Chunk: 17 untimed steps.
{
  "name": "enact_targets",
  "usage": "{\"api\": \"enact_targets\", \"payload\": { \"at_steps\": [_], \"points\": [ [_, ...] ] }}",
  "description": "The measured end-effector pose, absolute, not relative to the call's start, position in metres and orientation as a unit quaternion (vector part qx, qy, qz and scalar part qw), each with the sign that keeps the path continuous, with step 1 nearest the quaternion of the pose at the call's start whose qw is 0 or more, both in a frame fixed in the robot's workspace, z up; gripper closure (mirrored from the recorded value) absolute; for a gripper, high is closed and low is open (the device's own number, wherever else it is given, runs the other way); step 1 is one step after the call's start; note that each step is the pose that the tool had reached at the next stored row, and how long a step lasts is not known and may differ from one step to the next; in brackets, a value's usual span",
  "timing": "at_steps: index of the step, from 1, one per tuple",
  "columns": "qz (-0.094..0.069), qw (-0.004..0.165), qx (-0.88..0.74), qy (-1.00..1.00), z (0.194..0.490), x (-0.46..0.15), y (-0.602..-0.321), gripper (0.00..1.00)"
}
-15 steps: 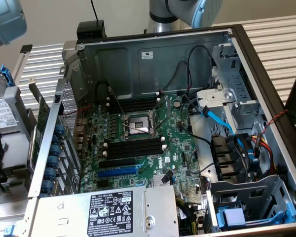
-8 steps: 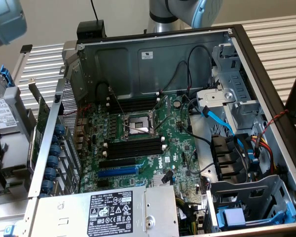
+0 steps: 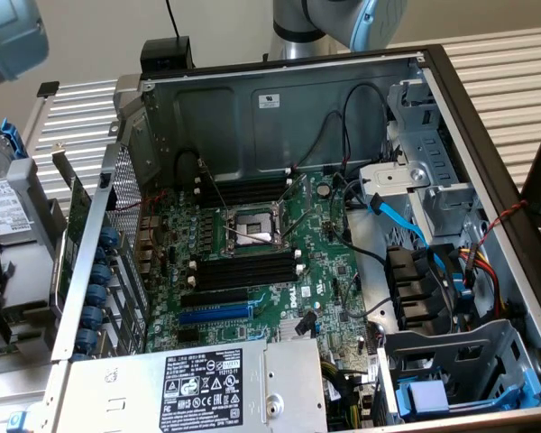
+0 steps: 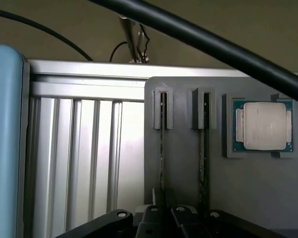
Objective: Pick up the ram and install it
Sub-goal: 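Pick up the ram and move it above insertion slot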
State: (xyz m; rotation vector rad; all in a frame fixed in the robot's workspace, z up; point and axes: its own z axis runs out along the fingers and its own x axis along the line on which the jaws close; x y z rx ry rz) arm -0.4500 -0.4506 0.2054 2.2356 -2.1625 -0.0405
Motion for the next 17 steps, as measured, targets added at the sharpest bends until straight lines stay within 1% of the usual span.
{"api": "enact_targets", "payload": {
  "at_steps": [17],
  "points": [
    [-0.013,0.015,0.718,-0.696,0.221,-0.45,-0.451,0.88]
  ]
}}
